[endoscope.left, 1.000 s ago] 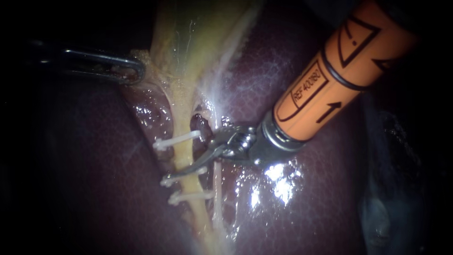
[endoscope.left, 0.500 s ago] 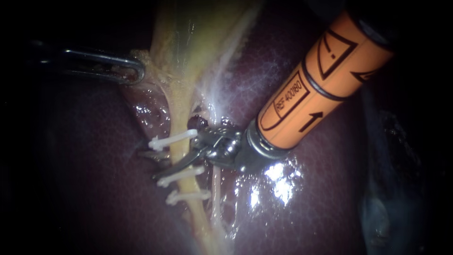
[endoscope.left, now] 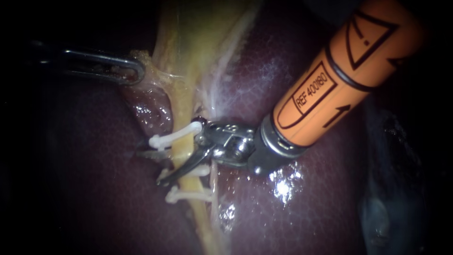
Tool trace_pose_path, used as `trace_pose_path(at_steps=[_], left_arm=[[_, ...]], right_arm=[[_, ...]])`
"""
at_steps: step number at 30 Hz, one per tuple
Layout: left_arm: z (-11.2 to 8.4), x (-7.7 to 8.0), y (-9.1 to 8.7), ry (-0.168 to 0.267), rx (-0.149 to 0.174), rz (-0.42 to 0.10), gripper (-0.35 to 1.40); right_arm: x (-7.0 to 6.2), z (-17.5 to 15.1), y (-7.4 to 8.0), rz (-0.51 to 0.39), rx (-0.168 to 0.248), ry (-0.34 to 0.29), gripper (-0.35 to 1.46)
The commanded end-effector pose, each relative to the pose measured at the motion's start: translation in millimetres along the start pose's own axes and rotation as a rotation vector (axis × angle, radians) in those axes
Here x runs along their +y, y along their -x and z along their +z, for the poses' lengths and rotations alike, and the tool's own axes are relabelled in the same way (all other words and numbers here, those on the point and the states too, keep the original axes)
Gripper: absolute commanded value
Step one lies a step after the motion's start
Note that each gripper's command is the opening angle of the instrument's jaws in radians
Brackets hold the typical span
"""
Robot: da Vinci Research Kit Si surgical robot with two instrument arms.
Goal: Go to the cutting position left tube
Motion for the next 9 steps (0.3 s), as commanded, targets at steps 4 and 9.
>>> trace_pose_path(at_steps=[4, 9], left_arm=[[0.0, 0.0, 0.0, 0.0, 0.0, 0.0, -0.35], [0.0, 0.0, 0.0, 0.0, 0.0, 0.0, -0.35]], right_arm=[[0.1, 0.0, 0.2, -0.001, -0.001, -0.001, 1.31], [0.2, 0.0, 0.2, -0.001, -0.001, 0.0, 1.28]])
